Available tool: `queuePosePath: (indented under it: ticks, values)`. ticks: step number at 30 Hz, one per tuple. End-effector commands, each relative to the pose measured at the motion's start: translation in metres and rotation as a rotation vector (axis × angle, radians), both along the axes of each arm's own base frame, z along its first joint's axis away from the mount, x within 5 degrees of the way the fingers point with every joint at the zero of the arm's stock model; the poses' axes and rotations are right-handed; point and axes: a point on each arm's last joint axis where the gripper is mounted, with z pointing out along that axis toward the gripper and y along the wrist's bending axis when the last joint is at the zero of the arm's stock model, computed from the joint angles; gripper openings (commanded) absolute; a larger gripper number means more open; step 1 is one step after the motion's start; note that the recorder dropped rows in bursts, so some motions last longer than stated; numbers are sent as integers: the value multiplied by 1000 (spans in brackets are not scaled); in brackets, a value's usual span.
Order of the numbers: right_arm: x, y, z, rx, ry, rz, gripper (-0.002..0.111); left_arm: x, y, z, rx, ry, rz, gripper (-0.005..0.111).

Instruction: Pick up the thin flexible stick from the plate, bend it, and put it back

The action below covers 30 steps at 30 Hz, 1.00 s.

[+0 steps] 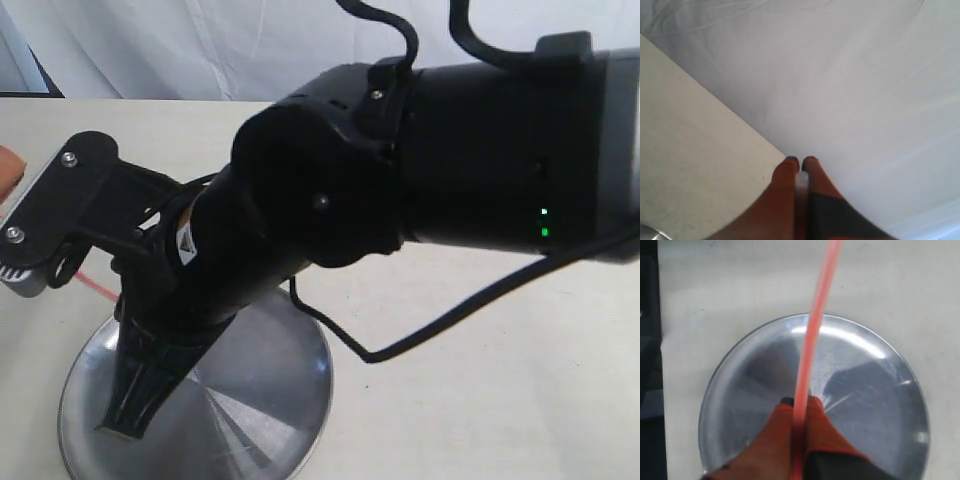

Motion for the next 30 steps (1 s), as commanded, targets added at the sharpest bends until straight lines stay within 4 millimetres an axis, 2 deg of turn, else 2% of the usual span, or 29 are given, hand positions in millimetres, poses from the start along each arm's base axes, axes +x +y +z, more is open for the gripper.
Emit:
queuePosePath:
  ticks: [1,8,14,22,30]
  values:
    - [3,-4,11,35,-49,-68,0,17,-17,4,48,20,-125,0]
    - [6,-18,27,10,-125,-149,0,41,-33,14,61,14,-213,0]
    - [4,-24,38,16,-160,-146,0,58,-44,24,97,-6,-283,0]
    - [5,-32,42,-50,-222,-128,0,77,-56,30,124,69,-360,0]
    - [3,-35,46,-102,-303,-20,0,92,-65,27,137,133,-411,0]
